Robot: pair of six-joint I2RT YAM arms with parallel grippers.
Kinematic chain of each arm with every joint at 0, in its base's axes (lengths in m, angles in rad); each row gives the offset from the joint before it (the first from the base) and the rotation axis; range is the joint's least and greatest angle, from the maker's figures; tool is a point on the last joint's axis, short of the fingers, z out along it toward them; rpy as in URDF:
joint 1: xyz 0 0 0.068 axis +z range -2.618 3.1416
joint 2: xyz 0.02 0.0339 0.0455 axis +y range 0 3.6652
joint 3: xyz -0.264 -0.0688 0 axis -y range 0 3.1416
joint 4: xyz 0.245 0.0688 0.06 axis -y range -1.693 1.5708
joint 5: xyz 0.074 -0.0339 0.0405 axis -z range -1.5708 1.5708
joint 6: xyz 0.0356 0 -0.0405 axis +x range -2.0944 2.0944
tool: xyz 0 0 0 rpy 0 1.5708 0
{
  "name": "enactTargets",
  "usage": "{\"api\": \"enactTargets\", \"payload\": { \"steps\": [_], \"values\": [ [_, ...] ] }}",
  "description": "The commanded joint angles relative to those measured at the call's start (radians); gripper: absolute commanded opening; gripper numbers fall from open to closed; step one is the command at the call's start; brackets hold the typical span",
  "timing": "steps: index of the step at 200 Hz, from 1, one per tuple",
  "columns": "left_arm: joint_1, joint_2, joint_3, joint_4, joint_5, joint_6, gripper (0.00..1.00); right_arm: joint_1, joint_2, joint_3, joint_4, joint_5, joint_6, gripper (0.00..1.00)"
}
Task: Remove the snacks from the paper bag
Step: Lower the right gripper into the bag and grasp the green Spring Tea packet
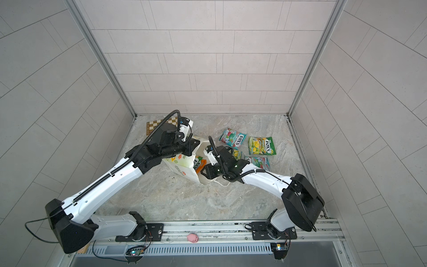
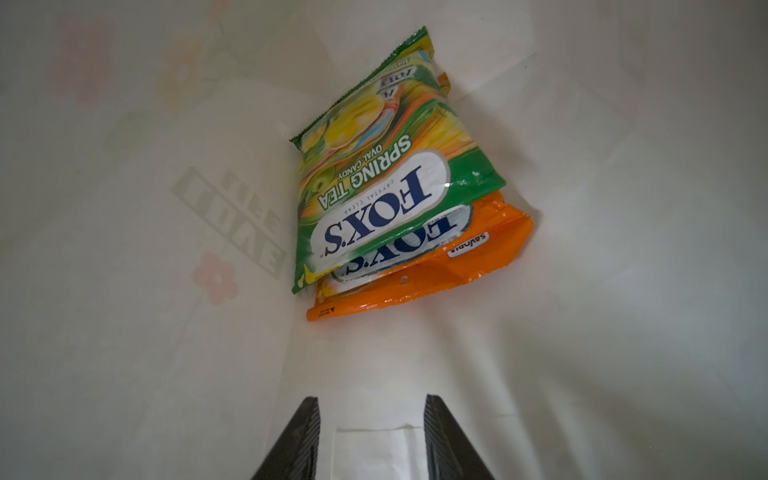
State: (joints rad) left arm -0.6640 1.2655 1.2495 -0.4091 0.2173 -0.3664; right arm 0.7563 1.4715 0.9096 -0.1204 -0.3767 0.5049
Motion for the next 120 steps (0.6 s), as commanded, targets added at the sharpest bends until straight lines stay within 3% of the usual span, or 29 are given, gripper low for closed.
{"api": "enactTargets", "payload": {
  "steps": [1,120],
  "values": [
    [-0.001,-0.022,0.009,-0.001,0.007,-0.003,0.00,0.012,0.035,0.028,0.003,0.095,0.009,0.43],
    [-0.002,-0.006,0.010,0.013,0.030,-0.014,0.00,0.051,0.201,0.160,0.094,0.283,0.304,0.46]
  ]
}}
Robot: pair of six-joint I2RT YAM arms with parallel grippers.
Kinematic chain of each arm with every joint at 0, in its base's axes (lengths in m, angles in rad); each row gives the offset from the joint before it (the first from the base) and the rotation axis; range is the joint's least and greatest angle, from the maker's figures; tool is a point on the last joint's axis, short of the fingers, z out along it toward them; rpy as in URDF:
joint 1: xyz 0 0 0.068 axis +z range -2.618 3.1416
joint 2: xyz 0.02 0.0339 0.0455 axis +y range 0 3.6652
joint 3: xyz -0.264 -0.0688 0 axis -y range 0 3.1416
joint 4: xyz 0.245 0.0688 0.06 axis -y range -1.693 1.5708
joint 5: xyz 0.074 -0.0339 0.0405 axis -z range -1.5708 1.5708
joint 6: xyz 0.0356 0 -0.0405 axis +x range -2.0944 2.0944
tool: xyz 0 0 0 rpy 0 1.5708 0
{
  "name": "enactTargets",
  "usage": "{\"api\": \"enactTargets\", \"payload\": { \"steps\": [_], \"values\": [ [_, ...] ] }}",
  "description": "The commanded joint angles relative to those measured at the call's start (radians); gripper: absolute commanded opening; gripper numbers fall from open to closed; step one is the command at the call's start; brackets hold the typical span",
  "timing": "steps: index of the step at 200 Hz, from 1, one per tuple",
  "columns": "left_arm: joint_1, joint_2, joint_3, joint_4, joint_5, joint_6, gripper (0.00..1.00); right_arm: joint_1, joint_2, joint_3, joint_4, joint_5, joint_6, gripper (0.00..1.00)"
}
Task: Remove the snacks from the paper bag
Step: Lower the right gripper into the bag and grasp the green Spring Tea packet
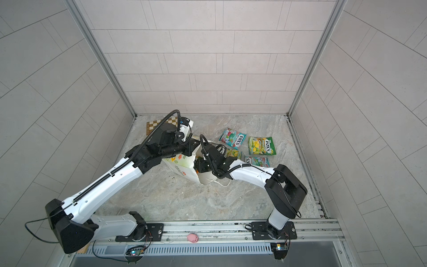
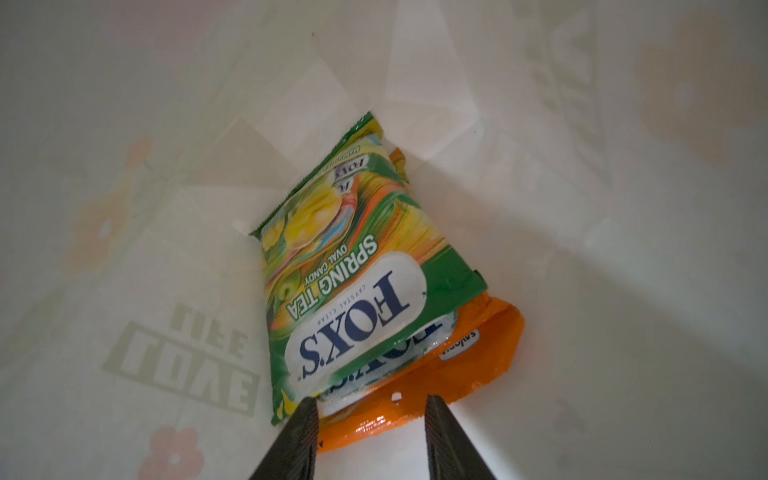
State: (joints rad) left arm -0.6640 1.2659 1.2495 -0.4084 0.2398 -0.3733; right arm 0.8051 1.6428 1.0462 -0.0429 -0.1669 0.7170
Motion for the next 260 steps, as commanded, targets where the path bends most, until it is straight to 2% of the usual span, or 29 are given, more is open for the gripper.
{"api": "enactTargets", "payload": {
  "steps": [1,52,114,194,213,228,238,250,260],
  "values": [
    [-0.002,-0.007,0.011,0.013,0.009,-0.008,0.00,0.002,0.030,0.023,0.017,0.073,0.092,0.46],
    [-0.002,-0.005,0.007,0.013,0.011,-0.006,0.00,0.001,0.133,0.123,-0.028,0.053,0.127,0.47],
    [-0.002,-0.008,0.007,0.013,0.013,-0.006,0.00,0.000,0.192,0.167,-0.042,0.055,0.157,0.48],
    [-0.001,-0.005,0.009,0.017,0.014,-0.004,0.00,-0.003,0.281,0.184,0.076,-0.110,0.234,0.48],
    [-0.002,-0.006,0.008,0.017,0.013,-0.004,0.00,-0.006,0.297,0.183,0.104,-0.125,0.251,0.43],
    [-0.002,-0.007,0.009,0.018,0.012,-0.004,0.00,-0.010,0.307,0.177,0.127,-0.132,0.265,0.28],
    [-0.001,-0.007,0.006,0.019,0.010,-0.004,0.00,-0.012,0.308,0.168,0.142,-0.130,0.268,0.14],
    [-0.002,-0.008,0.004,0.016,0.009,-0.002,0.00,-0.012,0.301,0.160,0.150,-0.121,0.255,0.02],
    [-0.001,-0.011,0.004,0.013,0.005,0.000,0.00,-0.012,0.288,0.149,0.153,-0.111,0.244,0.00]
  ]
}}
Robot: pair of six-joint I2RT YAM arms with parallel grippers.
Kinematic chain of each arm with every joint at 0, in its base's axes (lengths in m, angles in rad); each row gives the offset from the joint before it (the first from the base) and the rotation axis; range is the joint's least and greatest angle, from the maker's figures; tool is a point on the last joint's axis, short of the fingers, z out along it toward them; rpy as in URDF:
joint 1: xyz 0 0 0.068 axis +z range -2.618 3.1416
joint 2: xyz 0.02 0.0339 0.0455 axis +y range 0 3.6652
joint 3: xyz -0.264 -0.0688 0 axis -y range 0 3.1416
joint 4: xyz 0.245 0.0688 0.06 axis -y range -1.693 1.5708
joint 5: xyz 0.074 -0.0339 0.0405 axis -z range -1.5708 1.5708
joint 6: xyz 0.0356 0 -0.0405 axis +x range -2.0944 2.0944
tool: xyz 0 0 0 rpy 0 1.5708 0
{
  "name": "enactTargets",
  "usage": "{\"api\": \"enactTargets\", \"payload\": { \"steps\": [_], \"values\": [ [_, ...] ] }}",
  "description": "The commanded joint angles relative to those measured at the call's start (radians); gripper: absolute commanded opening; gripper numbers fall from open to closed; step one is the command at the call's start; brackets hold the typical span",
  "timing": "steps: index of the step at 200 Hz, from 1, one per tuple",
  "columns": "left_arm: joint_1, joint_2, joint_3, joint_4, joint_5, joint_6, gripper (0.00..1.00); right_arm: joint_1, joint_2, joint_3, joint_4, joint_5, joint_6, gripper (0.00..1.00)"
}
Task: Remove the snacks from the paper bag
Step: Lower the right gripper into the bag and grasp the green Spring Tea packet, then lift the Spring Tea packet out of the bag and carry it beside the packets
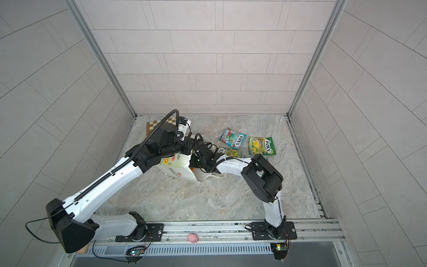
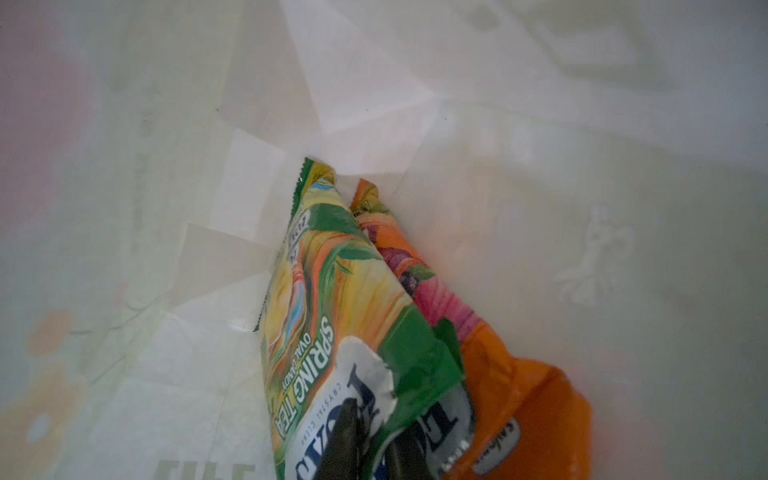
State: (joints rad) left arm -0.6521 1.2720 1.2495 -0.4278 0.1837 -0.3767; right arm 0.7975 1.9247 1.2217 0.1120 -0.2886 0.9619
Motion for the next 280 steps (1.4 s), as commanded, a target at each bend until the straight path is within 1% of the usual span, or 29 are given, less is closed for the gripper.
{"api": "enactTargets", "payload": {
  "steps": [1,34,64,83,107,157,186,219,234,280],
  "values": [
    [-0.013,-0.017,0.003,0.032,0.061,0.004,0.00,-0.004,0.006,-0.028,-0.002,0.011,-0.002,0.00],
    [-0.014,-0.024,0.001,0.008,0.037,0.020,0.00,-0.016,-0.056,-0.076,0.022,0.003,-0.021,0.00],
    [-0.014,-0.037,0.000,-0.023,-0.018,0.034,0.00,-0.029,-0.141,-0.131,0.027,-0.009,-0.053,0.00],
    [-0.012,-0.039,-0.001,-0.043,-0.053,0.039,0.00,-0.039,-0.202,-0.162,0.007,-0.005,-0.079,0.00],
    [-0.012,-0.039,-0.001,-0.055,-0.069,0.045,0.00,-0.048,-0.283,-0.202,-0.023,0.016,-0.116,0.00],
    [-0.013,-0.037,0.003,-0.057,-0.061,0.042,0.00,-0.082,-0.432,-0.250,-0.101,0.041,-0.174,0.00],
    [-0.013,-0.037,0.002,-0.054,-0.055,0.037,0.00,-0.133,-0.514,-0.288,-0.106,0.020,-0.180,0.00],
    [-0.014,-0.036,0.003,-0.049,-0.049,0.031,0.00,-0.157,-0.597,-0.322,-0.108,0.023,-0.219,0.00],
    [-0.013,-0.036,0.005,-0.049,-0.057,0.030,0.00,-0.177,-0.645,-0.331,-0.118,0.002,-0.232,0.00],
    [-0.013,-0.030,0.007,-0.049,-0.069,0.024,0.00,-0.213,-0.790,-0.277,-0.269,-0.021,-0.324,0.00]
  ]
}}
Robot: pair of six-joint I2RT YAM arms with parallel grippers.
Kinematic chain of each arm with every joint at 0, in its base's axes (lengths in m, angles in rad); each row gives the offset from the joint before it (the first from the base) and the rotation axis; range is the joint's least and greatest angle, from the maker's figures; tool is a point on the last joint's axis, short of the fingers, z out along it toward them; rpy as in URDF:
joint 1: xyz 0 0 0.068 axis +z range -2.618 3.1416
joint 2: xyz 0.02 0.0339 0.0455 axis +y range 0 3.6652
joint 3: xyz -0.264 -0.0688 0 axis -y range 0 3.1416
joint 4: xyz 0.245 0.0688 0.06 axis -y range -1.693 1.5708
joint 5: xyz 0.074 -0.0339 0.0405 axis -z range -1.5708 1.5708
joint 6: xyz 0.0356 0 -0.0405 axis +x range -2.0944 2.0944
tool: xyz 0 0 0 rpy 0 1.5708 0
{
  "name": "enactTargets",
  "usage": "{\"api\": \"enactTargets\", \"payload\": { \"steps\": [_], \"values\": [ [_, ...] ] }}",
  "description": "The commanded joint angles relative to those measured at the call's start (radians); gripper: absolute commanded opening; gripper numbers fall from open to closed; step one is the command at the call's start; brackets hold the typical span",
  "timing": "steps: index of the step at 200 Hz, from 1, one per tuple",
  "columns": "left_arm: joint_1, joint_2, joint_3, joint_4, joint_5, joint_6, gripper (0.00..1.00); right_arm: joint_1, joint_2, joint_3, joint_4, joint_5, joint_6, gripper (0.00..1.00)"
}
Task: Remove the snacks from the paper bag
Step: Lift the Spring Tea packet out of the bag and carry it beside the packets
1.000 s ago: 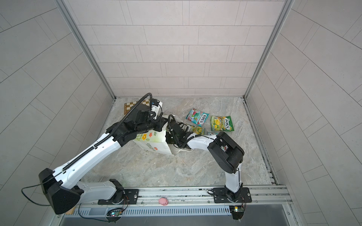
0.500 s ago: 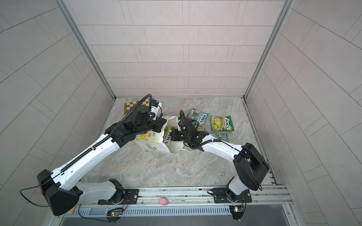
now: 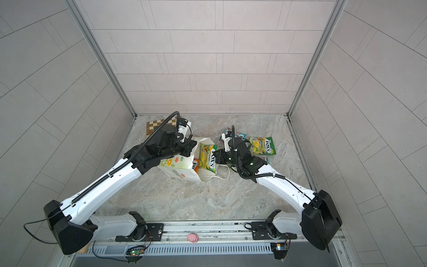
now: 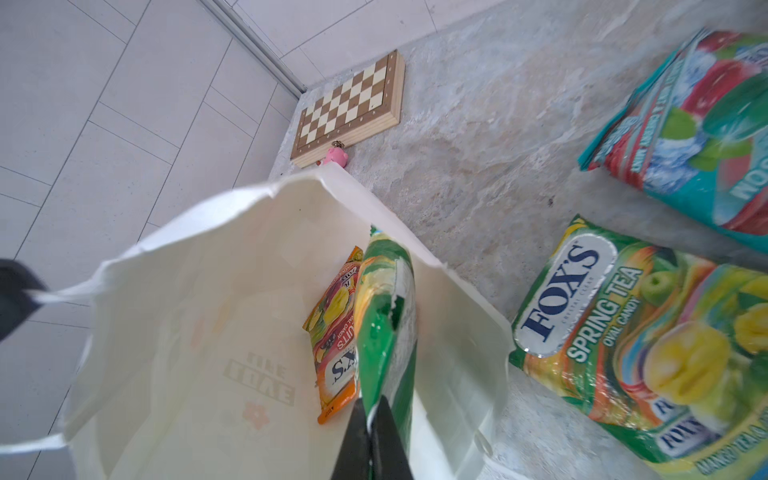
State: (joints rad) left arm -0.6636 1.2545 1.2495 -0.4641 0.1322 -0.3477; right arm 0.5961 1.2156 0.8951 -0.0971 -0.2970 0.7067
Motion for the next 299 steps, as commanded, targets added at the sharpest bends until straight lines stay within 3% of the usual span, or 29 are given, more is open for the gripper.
{"api": "enactTargets", "payload": {
  "steps": [1,144,252,299],
  "values": [
    [-0.002,-0.011,0.007,-0.012,-0.018,-0.005,0.00,-0.013,-0.084,0.050,-0.063,-0.014,-0.070,0.00],
    [-0.002,-0.008,0.010,-0.019,-0.091,-0.040,0.00,-0.156,-0.277,0.099,-0.292,-0.097,-0.131,0.00],
    [-0.002,-0.055,0.000,-0.041,-0.113,-0.017,0.00,-0.249,-0.386,0.055,-0.475,-0.029,-0.161,0.00],
    [-0.002,-0.098,-0.015,-0.059,-0.142,-0.005,0.00,-0.251,-0.407,-0.012,-0.519,-0.056,-0.155,0.00]
  ]
}}
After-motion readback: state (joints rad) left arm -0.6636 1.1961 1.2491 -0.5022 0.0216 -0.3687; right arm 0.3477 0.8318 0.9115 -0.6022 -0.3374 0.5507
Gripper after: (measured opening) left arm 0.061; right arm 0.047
